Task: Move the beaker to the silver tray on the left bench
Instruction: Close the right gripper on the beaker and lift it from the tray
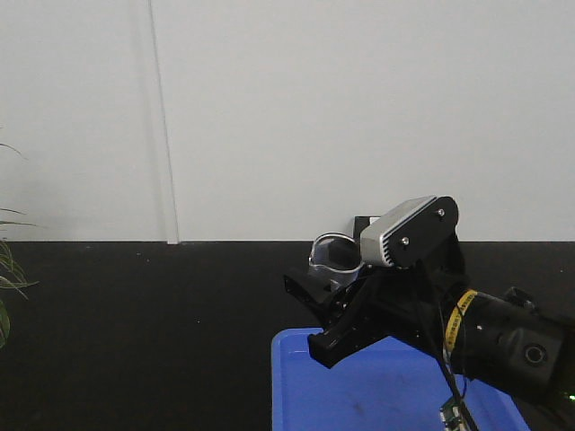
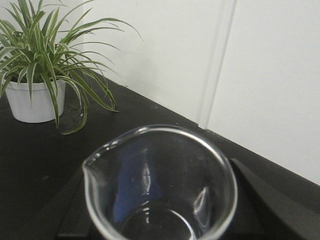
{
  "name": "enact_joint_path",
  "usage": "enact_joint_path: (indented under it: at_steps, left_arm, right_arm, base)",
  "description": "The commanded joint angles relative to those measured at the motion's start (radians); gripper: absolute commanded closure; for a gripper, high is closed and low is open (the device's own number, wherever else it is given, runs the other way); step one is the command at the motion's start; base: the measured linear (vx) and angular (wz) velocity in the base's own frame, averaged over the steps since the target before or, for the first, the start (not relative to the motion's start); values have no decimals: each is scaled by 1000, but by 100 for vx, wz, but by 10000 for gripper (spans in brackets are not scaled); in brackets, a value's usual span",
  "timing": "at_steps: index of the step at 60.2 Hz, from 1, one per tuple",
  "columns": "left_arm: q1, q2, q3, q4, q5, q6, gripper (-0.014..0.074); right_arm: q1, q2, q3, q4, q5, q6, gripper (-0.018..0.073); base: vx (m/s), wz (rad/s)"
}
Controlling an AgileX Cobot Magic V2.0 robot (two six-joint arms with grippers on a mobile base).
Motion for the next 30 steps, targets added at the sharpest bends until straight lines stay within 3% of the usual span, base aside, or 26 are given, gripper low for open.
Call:
enact_joint_path:
  at_steps: [1, 30]
  left_arm:
    - [-5, -7, 20, -8, -80, -1, 595]
    - [-5, -7, 20, -8, -80, -1, 595]
  right_arm:
    - [-1, -37, -26, 21, -39, 2, 573]
    - [-1, -34, -26, 21, -34, 2, 573]
  base:
    - [0, 0]
    - [0, 0]
